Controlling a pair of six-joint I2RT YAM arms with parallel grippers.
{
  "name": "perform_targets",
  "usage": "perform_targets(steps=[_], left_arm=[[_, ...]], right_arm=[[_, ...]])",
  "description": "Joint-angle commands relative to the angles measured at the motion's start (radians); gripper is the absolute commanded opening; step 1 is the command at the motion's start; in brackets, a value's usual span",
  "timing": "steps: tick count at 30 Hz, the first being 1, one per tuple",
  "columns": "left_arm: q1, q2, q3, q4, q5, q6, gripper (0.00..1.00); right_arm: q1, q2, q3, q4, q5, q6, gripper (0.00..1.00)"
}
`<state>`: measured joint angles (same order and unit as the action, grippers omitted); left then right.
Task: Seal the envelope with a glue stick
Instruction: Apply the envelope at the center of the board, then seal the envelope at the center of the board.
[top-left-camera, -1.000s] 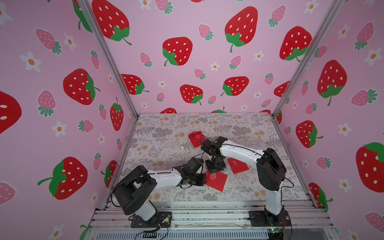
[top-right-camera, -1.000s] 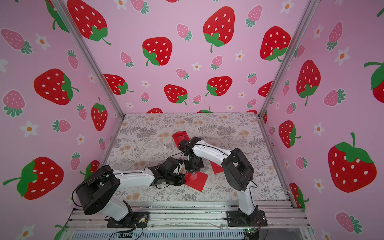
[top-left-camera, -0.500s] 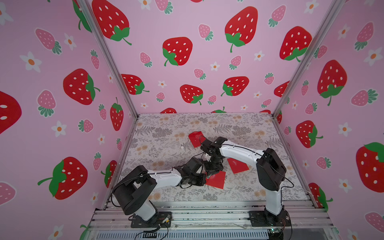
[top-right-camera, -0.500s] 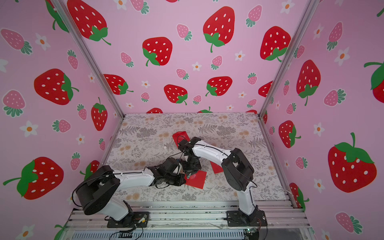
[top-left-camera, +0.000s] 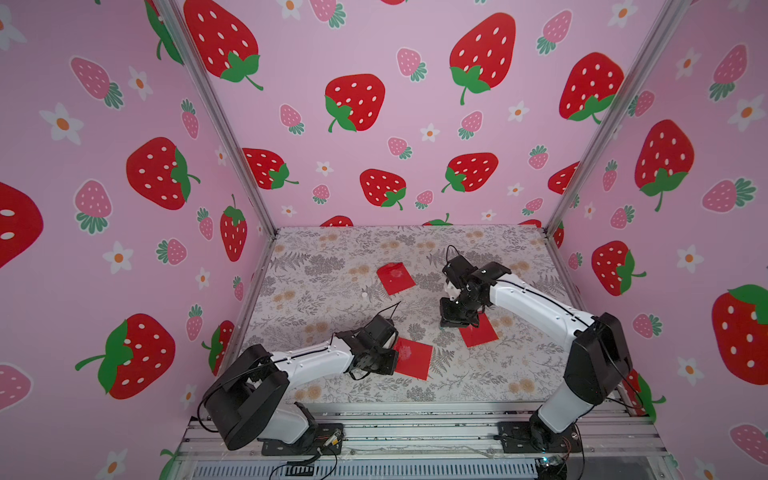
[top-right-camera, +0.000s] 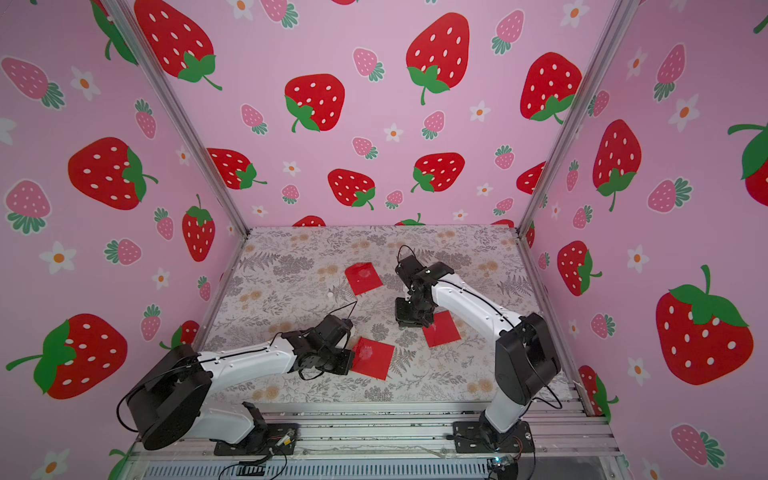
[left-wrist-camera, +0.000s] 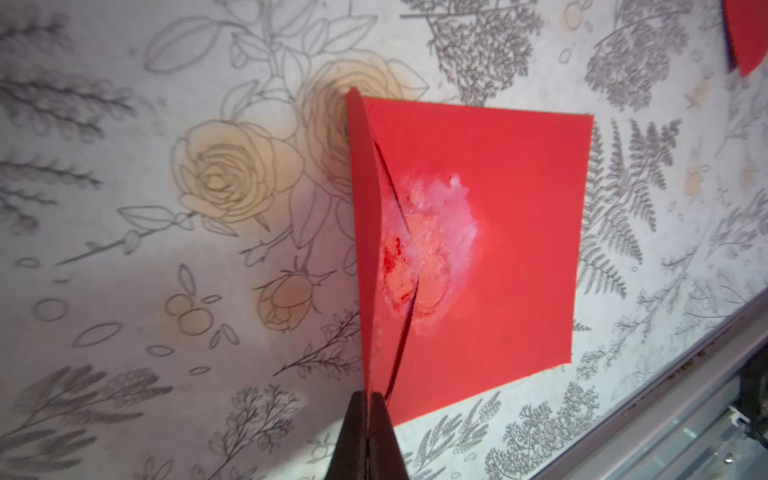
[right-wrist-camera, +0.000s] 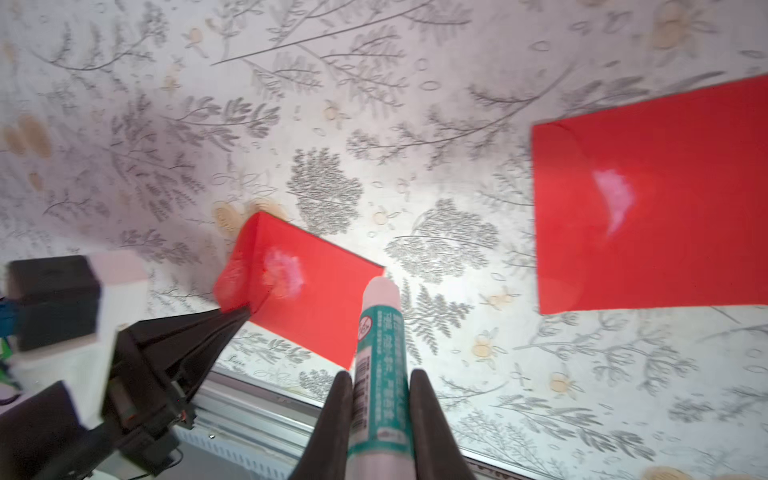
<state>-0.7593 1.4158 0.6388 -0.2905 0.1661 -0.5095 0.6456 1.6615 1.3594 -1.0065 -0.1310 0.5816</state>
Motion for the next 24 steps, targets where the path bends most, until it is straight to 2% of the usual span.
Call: perform_targets(steps=[1, 4, 9, 24], left_arm=[[0.017, -0.015, 0.042, -0.099, -0.055, 0.038, 0.16], [0.029, -0.034, 0.076, -0.121, -0.055, 0.047, 0.26], [0.056, -0.051, 0.136, -0.145, -0.040, 0.062, 0.29], [0.083, 0.057, 0.252, -0.212, -0.049, 0.118, 0.19]], right_arm=[[-0.027, -0.027, -0.048, 0.018, -0.031, -0.025, 0.00], [-0.054, -0.055, -0.082, 0.028, -0.035, -0.041, 0.00], [-0.085, -0.095, -0.134, 0.051, -0.053, -0.055, 0.00], [-0.138, -0.164, -0.216, 0.078, -0.086, -0.087, 0.00]])
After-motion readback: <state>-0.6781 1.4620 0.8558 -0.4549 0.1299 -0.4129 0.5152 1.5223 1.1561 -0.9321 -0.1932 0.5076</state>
